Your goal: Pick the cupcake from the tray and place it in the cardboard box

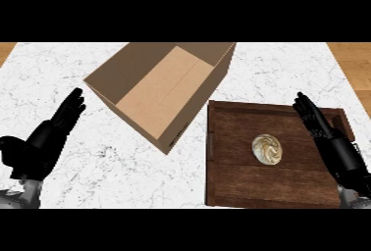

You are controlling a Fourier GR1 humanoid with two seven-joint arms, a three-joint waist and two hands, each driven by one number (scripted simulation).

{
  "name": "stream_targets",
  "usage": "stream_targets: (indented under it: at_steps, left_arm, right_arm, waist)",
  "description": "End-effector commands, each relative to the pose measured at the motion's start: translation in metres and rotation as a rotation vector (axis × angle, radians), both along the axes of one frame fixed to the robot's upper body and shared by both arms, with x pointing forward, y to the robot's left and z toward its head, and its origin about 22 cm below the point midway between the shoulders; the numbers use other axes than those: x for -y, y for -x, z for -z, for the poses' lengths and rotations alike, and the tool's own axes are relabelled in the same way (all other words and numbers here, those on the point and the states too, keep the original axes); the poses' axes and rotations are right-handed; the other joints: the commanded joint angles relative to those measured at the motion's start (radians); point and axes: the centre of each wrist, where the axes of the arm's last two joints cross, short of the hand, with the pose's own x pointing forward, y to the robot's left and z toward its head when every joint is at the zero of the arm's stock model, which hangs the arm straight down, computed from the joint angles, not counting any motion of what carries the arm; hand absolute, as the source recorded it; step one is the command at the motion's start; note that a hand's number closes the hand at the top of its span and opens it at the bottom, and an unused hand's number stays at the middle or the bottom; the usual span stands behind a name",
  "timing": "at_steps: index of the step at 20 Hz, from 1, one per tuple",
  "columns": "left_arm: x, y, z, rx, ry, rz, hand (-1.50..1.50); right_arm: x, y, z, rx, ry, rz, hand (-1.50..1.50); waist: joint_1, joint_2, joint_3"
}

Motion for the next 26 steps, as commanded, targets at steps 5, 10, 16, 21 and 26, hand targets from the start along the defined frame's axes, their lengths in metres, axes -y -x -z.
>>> stream_targets:
  at_steps: [5, 10, 16, 21, 26]
  left_arm:
    - [0.049, -0.021, -0.005, 0.106, -0.028, 0.167, 0.0]
    - [0.046, -0.019, 0.009, 0.06, -0.004, 0.183, 0.0]
    - [0.053, -0.021, 0.016, 0.053, 0.015, 0.207, 0.0]
    - [0.071, -0.022, 0.033, 0.049, 0.004, 0.223, 0.0]
    - [0.064, -0.019, 0.034, 0.063, 0.004, 0.218, 0.0]
  right_arm:
    - [-0.007, 0.025, 0.017, -0.244, 0.083, -0.098, -1.5]
    - [0.034, 0.018, 0.002, 0.085, 0.633, -0.002, -1.5]
    - [0.03, 0.044, 0.0, 0.349, 0.886, -0.065, -1.5]
    - [0.038, 0.064, -0.062, 0.317, 0.991, -0.035, -1.5]
    - [0.017, 0.085, -0.094, 0.105, 1.058, -0.166, -1.5]
  waist:
    - [0.016, -0.012, 0.013]
    - [-0.022, -0.012, 0.01]
    - [-0.004, -0.017, 0.013]
    - [0.002, -0.015, 0.012]
    - [0.015, -0.014, 0.011]
